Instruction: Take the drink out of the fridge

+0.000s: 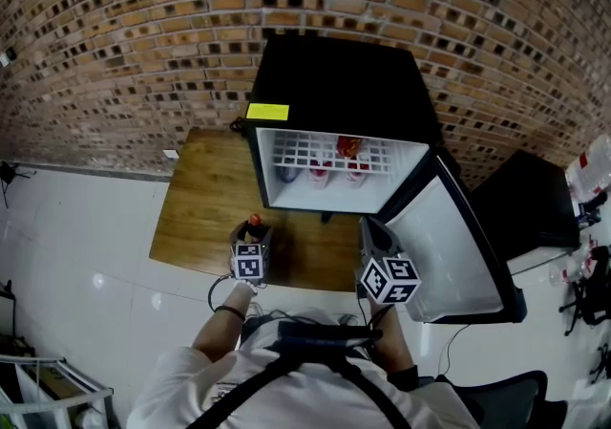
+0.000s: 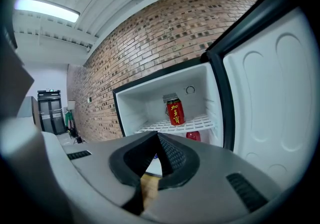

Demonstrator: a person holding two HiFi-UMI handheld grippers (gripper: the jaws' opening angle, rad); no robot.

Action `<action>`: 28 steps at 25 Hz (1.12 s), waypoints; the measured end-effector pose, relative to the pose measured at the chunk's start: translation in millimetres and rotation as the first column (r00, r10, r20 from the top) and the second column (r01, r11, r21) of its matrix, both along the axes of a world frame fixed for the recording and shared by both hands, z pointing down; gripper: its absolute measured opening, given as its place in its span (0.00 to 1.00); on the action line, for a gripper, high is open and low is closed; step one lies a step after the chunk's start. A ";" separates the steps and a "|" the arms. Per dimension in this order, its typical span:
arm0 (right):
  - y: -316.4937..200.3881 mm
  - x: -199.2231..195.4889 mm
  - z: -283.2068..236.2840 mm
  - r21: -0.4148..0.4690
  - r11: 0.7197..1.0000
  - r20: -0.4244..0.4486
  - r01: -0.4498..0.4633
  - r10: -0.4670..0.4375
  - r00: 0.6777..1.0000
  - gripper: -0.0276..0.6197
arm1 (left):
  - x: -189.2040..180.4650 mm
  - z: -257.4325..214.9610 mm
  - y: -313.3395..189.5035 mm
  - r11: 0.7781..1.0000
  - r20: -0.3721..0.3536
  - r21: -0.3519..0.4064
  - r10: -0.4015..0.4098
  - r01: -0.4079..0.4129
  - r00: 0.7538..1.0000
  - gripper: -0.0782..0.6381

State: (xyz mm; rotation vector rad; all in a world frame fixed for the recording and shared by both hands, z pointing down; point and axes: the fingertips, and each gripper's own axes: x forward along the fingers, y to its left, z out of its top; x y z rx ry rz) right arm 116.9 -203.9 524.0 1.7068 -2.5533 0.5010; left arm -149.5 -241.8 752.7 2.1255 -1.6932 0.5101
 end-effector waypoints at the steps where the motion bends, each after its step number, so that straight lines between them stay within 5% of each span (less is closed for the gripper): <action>1: 0.4 0.2 0.2 -0.001 1.000 0.000 -0.001 0.001 1.000 0.07 | -1.2 4.6 -1.1 1.000 0.002 -0.009 -0.004 0.004 1.000 0.52; 16: 1.7 3.4 2.9 -0.006 1.000 -0.003 -0.011 0.011 1.000 0.07 | 0.1 22.9 -9.0 1.000 0.014 -0.006 0.013 -0.013 1.000 0.52; 28: 0.7 -1.4 5.4 -0.011 1.000 0.002 -0.002 0.002 1.000 0.07 | 4.7 24.5 13.9 0.996 0.106 0.019 0.079 -0.082 0.991 0.53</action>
